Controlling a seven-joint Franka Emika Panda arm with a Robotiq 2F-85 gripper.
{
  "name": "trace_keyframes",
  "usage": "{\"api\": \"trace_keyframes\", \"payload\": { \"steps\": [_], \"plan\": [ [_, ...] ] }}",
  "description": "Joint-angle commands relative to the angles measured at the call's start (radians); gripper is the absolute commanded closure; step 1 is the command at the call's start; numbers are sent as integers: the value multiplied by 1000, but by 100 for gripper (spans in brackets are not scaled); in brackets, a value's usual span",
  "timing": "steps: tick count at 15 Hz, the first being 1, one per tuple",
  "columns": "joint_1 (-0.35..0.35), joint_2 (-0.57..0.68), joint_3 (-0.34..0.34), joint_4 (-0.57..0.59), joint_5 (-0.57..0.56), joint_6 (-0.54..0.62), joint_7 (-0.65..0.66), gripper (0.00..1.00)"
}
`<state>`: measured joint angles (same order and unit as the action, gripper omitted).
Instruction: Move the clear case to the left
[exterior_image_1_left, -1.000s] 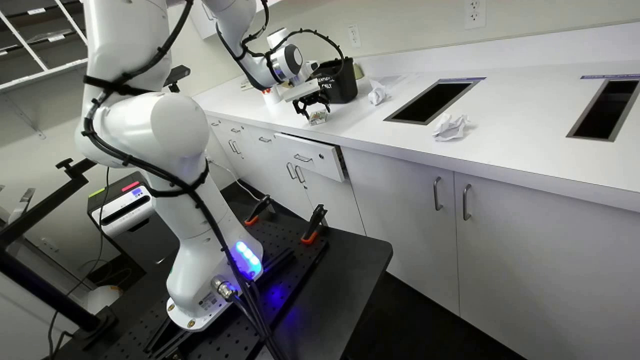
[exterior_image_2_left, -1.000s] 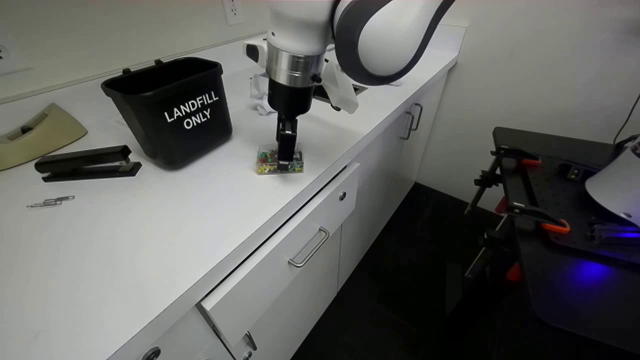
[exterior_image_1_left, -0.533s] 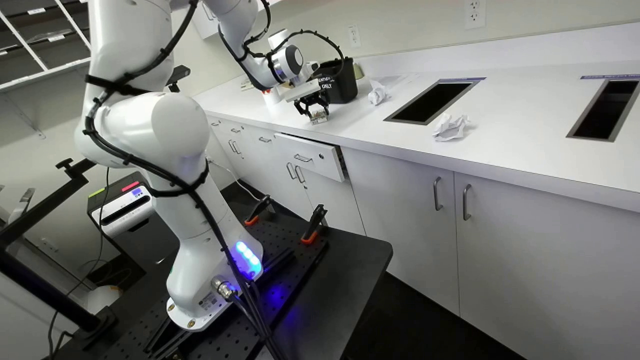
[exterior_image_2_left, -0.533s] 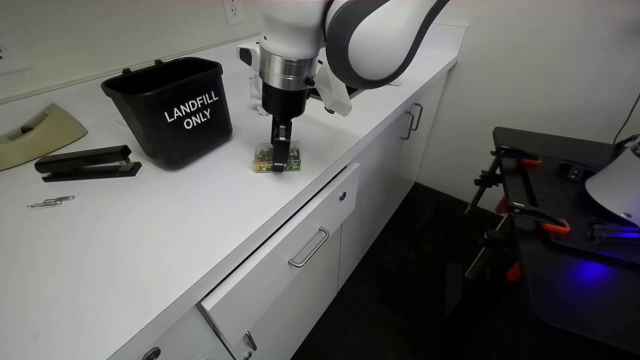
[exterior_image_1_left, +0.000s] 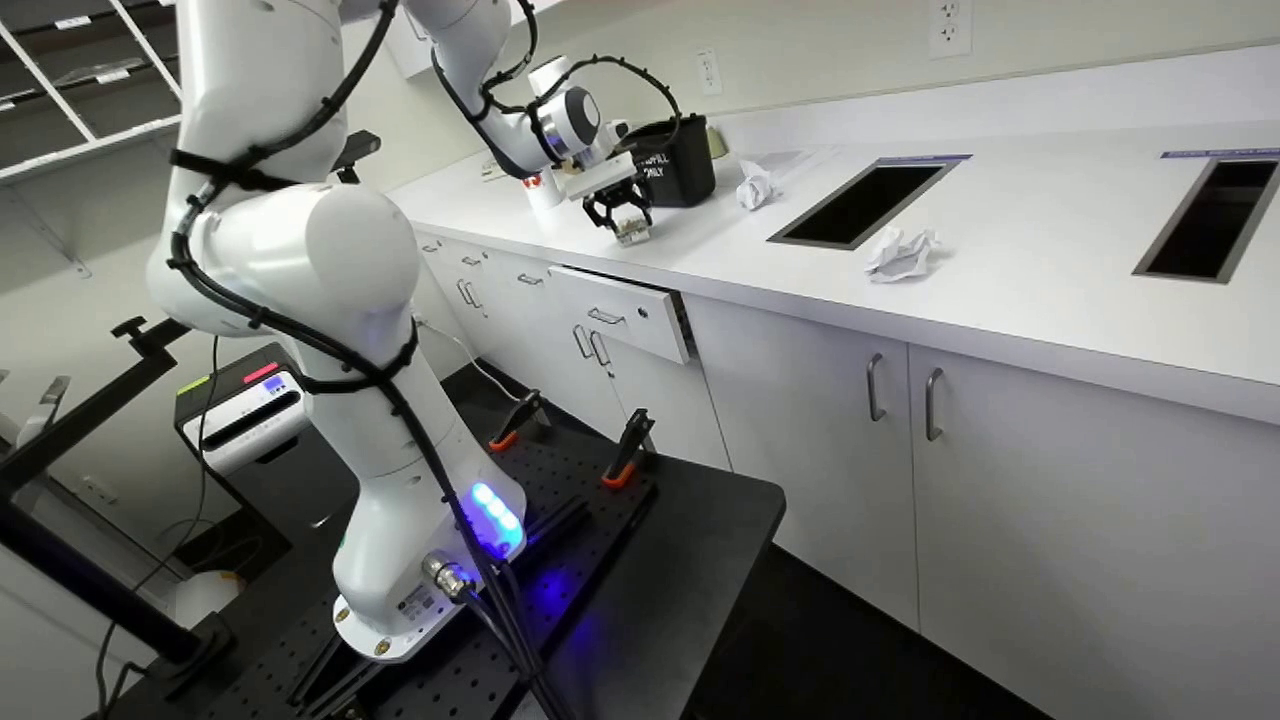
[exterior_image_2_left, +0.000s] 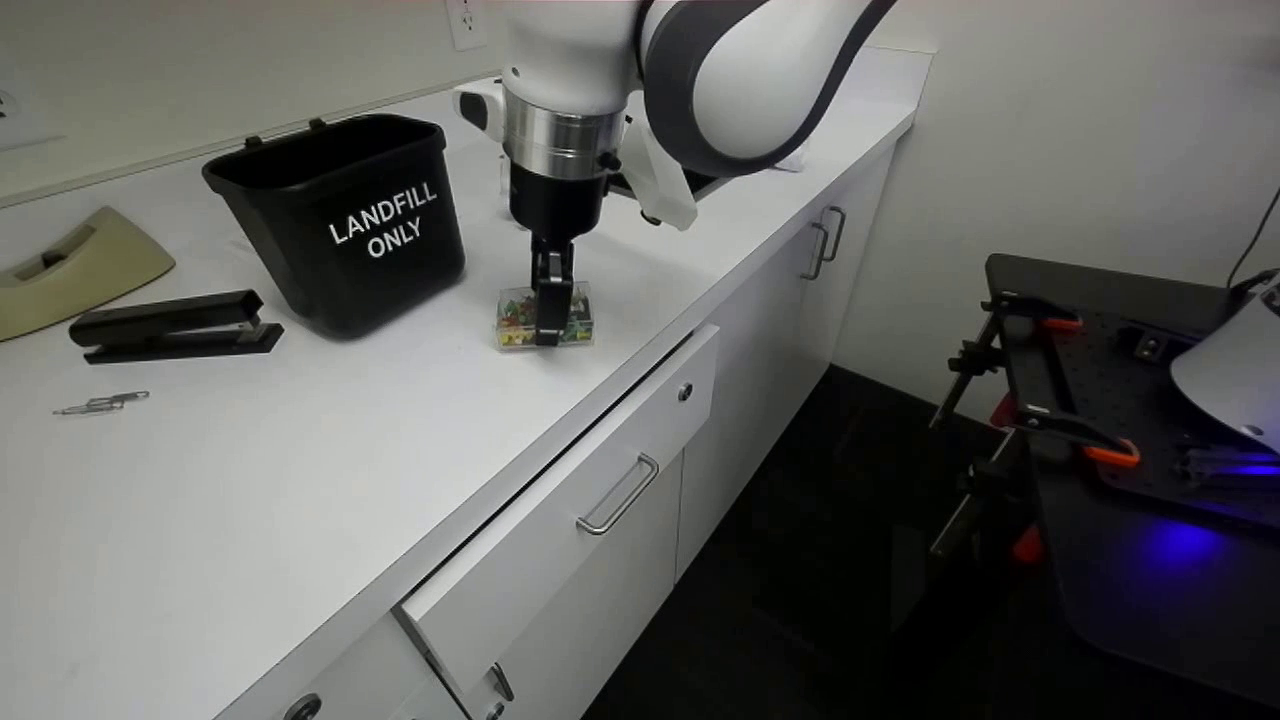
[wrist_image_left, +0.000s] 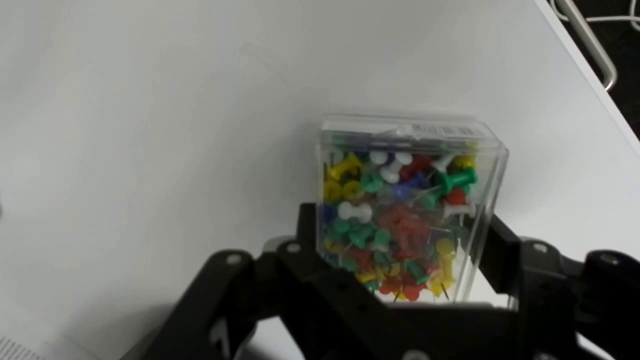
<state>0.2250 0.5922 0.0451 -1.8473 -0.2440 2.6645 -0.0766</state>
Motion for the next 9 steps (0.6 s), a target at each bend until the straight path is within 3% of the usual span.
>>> {"api": "trace_keyframes", "payload": {
  "steps": [1, 9],
  "plan": [
    [-13, 34, 34, 100, -29, -121, -126, 51],
    [-9, 197, 103, 409, -65, -319, -441, 51]
  ]
}}
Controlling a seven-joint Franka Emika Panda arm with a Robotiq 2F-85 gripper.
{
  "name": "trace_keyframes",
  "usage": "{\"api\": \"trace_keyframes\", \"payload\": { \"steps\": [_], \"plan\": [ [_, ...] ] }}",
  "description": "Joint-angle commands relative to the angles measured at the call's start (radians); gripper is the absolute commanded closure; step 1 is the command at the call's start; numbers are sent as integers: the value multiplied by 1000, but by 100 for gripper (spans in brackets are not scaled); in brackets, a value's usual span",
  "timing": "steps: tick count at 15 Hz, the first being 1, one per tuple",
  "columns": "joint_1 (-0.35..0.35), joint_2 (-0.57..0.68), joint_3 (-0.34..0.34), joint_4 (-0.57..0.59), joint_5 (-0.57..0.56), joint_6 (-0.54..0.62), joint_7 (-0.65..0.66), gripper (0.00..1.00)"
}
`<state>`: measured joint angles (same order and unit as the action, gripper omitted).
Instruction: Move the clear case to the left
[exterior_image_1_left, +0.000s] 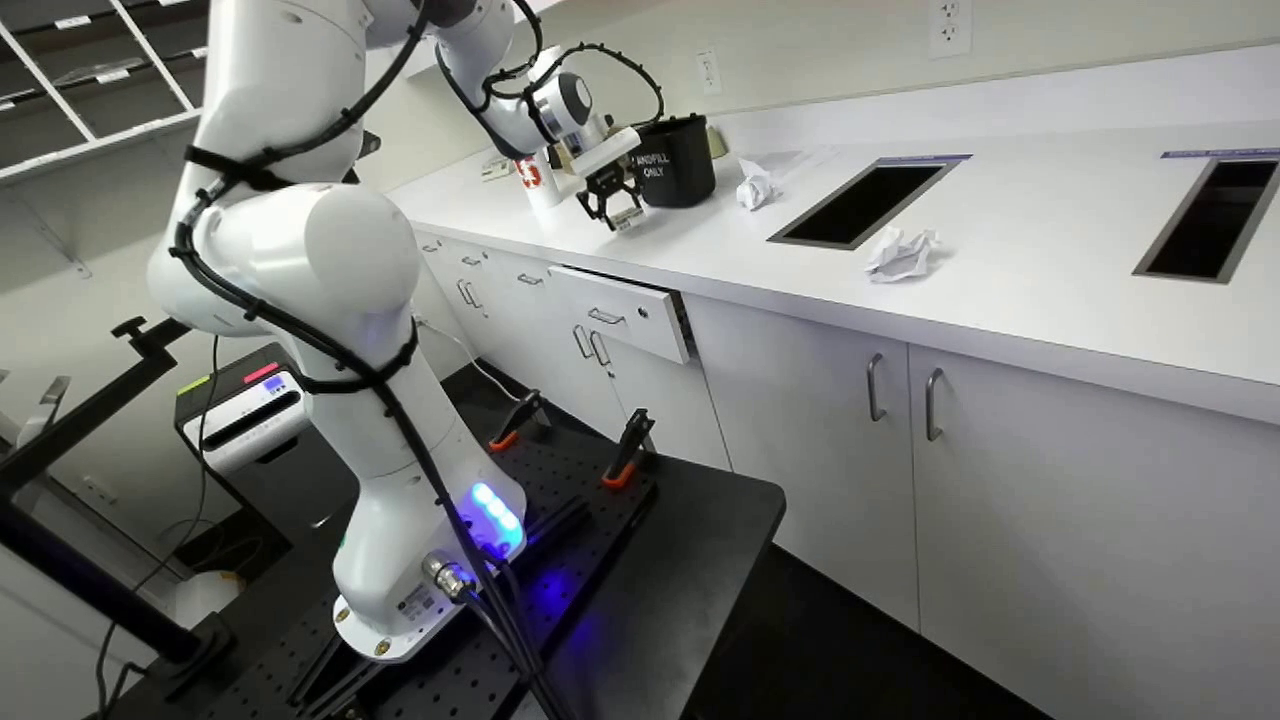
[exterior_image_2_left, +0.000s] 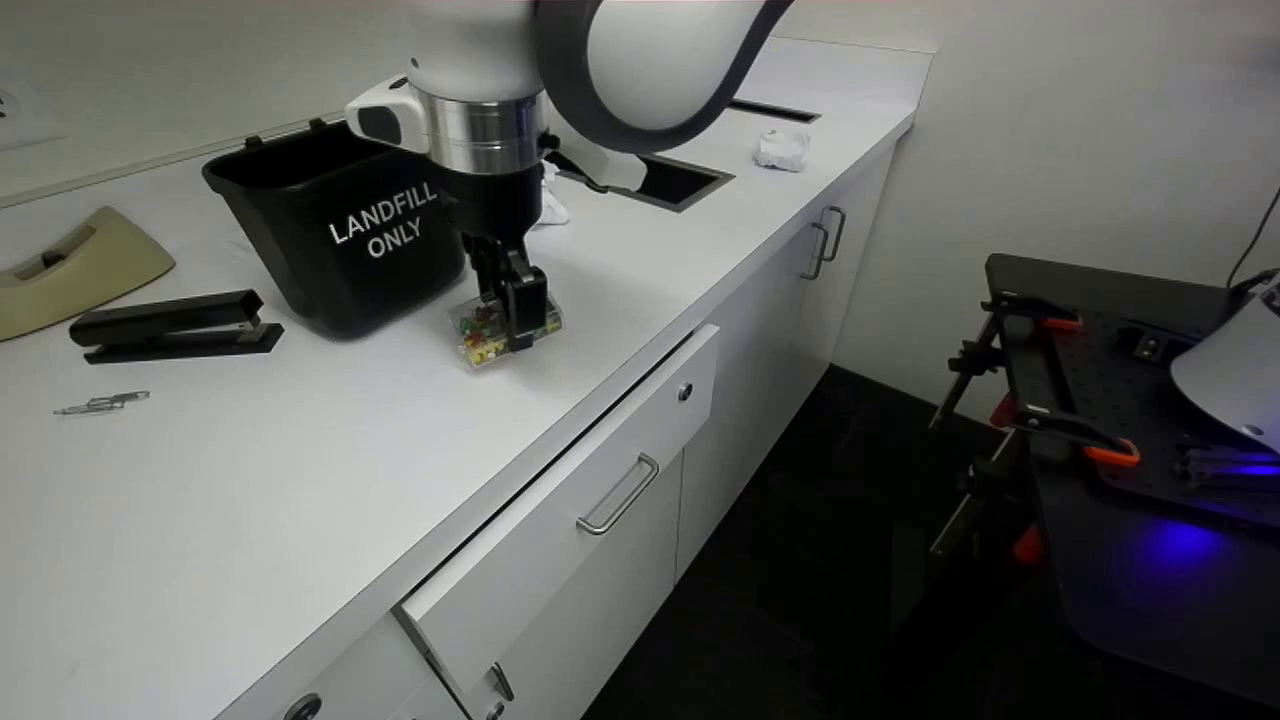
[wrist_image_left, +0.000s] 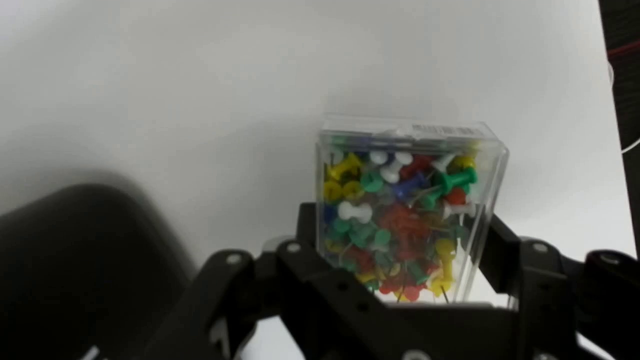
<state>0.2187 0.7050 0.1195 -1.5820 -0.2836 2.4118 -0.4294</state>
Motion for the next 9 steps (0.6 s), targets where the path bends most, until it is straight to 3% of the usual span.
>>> {"api": "trace_keyframes", "payload": {
  "steps": [1, 9],
  "plan": [
    [-3, 109, 40, 179, -25, -60, -119, 51],
    [24, 236, 86, 352, -9, -36, -267, 51]
  ]
}}
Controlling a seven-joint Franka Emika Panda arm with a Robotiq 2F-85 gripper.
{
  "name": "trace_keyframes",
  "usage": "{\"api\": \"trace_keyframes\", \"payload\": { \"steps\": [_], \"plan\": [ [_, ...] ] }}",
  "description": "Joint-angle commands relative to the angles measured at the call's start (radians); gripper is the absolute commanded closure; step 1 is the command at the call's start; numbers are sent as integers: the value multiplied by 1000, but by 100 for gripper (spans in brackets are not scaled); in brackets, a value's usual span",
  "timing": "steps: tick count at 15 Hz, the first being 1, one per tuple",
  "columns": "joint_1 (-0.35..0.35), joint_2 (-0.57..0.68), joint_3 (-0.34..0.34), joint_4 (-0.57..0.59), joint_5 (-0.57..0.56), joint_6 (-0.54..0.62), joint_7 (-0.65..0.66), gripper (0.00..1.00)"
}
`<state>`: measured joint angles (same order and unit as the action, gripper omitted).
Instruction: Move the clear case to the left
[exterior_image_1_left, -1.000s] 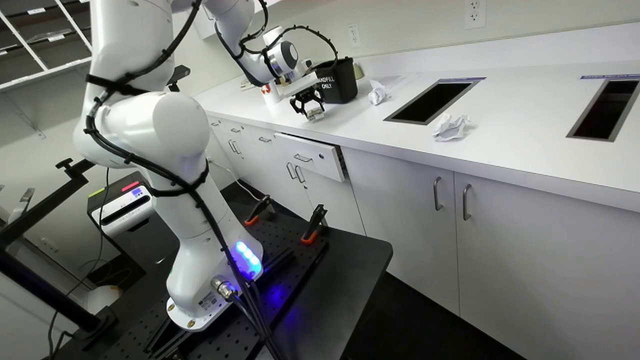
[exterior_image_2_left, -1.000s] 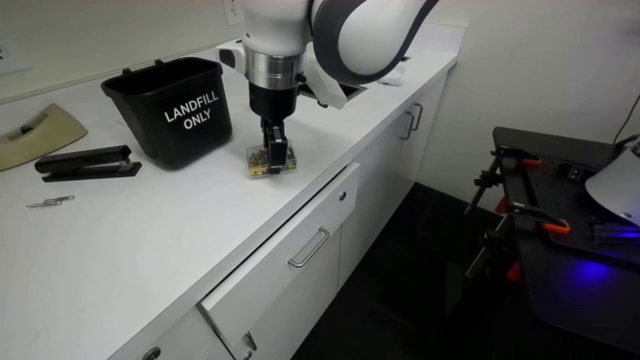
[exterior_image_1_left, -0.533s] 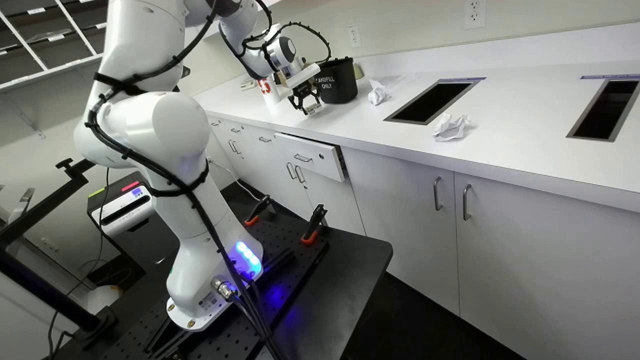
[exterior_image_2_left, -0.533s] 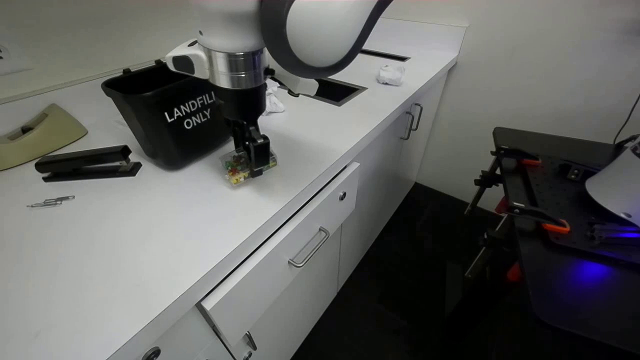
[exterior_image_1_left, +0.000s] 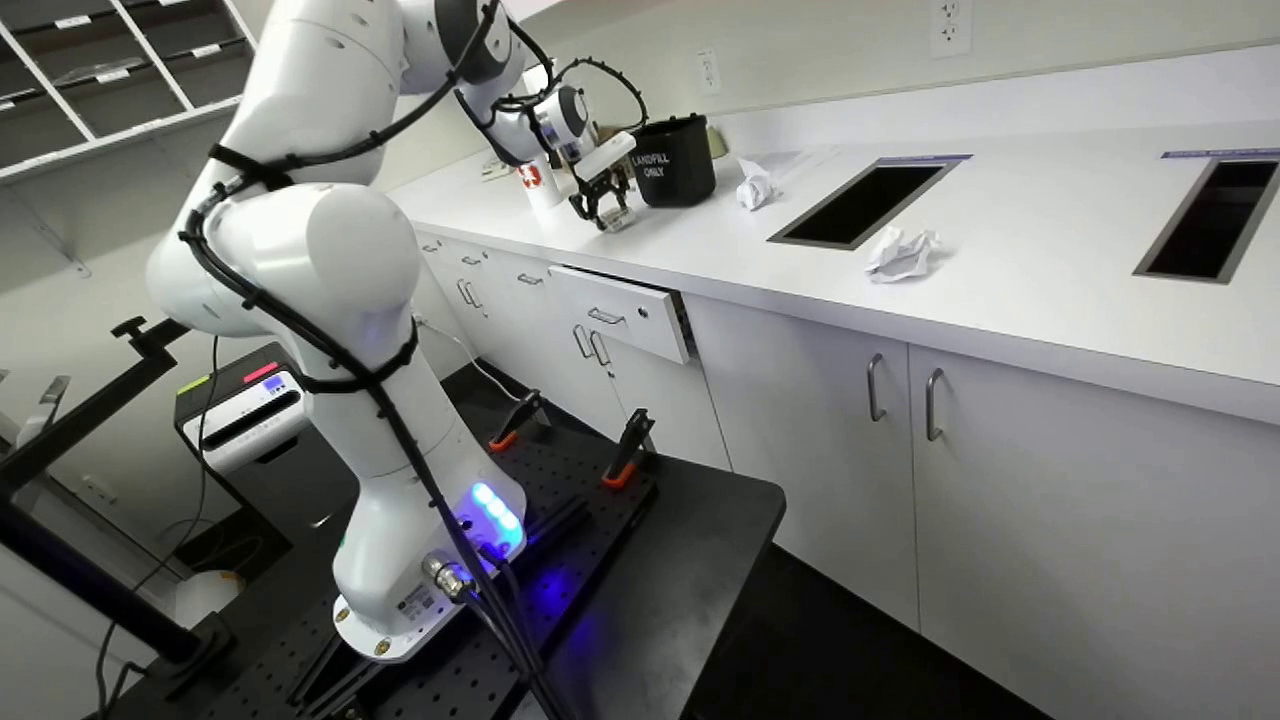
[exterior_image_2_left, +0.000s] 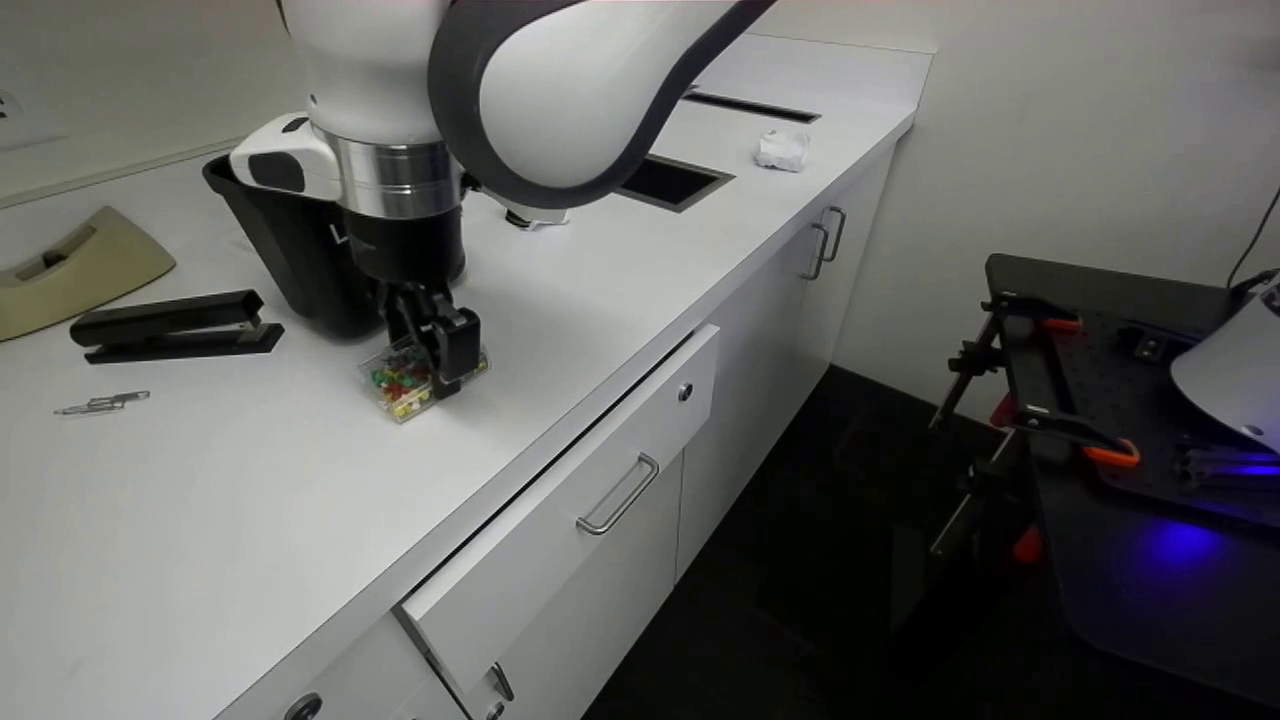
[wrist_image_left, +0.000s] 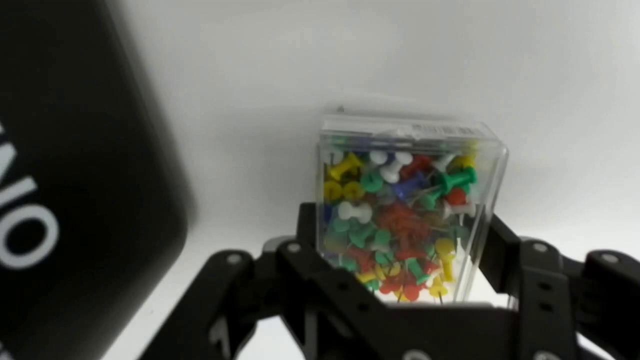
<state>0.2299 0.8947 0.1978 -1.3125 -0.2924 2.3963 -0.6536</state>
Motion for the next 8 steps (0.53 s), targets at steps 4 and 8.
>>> {"api": "trace_keyframes", "payload": {
  "steps": [4, 8],
  "plan": [
    [35, 29, -6, 69, -10, -17, -36, 6],
    [45, -41, -11, -5, -30, 7, -18, 0]
  ]
}}
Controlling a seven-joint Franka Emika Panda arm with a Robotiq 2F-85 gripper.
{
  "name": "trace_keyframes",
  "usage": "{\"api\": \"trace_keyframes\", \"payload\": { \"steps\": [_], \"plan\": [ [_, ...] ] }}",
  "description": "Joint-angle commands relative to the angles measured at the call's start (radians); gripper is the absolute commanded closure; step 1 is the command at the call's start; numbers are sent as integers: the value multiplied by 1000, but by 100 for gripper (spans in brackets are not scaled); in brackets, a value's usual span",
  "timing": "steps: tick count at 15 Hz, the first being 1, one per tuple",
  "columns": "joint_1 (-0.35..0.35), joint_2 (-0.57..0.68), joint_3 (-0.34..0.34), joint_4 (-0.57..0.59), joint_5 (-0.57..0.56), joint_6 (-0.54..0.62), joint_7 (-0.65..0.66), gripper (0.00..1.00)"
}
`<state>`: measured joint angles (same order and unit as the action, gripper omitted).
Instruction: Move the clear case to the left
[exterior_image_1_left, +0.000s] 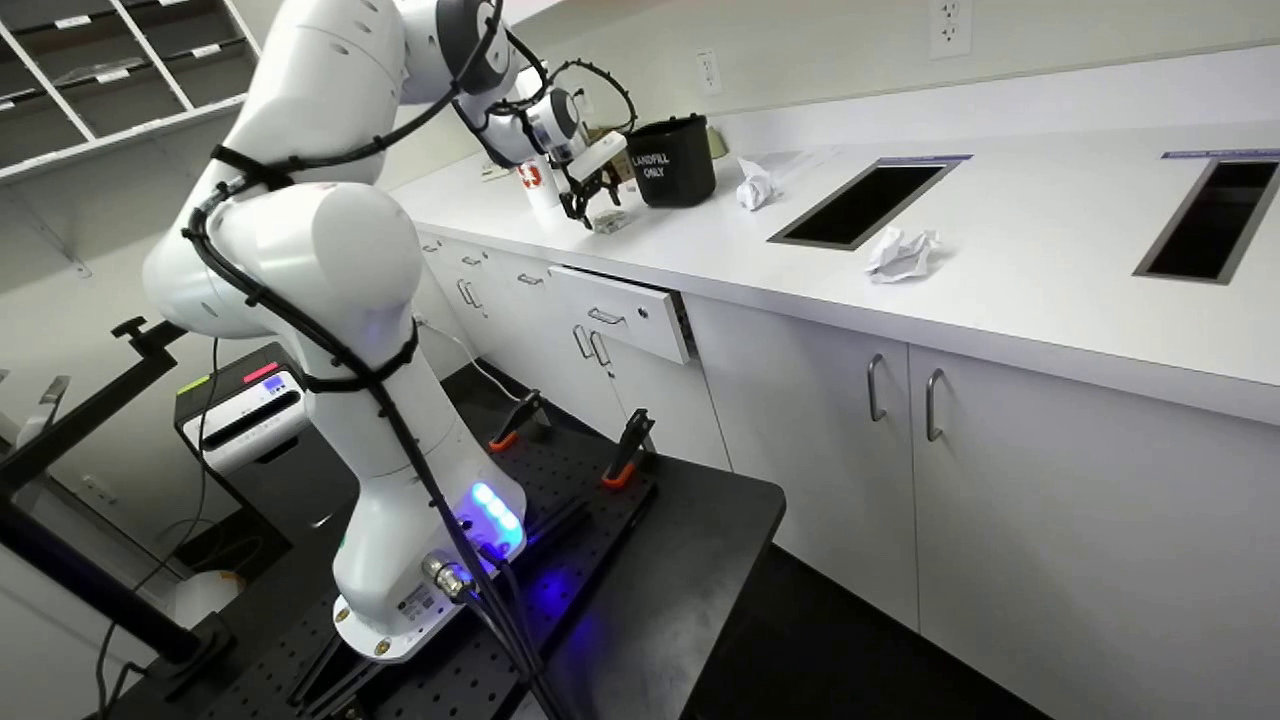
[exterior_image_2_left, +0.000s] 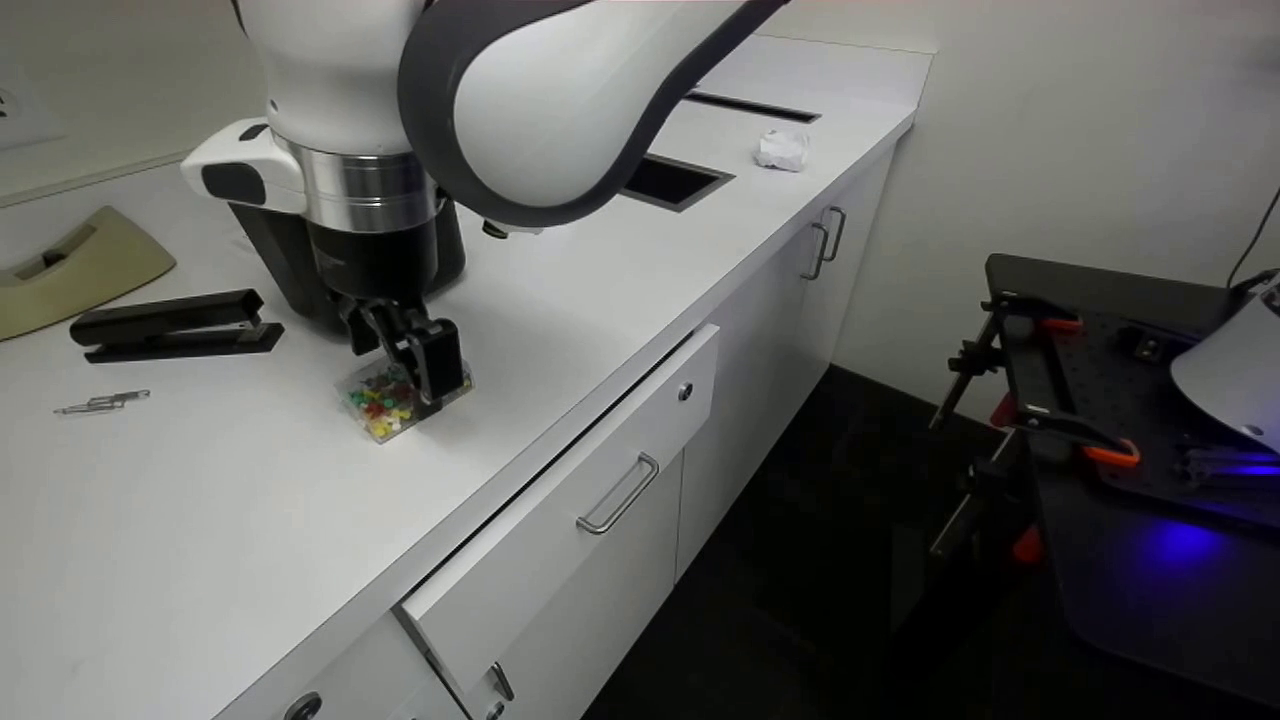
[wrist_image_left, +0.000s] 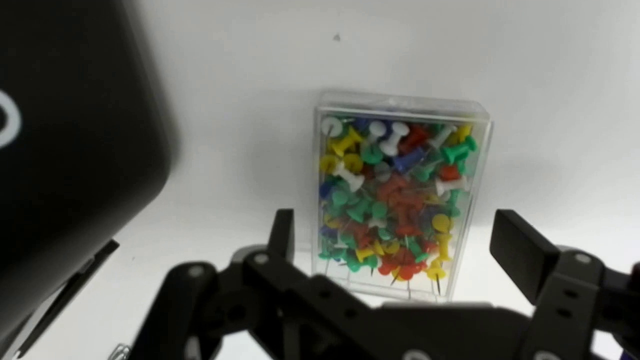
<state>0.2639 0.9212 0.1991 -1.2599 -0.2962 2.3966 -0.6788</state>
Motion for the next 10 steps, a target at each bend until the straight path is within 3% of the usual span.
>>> {"api": "trace_keyframes", "payload": {
  "steps": [1, 10],
  "plan": [
    [12, -90, -10, -77, -30, 11, 9, 0],
    [23, -286, -3, -225, -32, -2, 26, 0]
  ]
}}
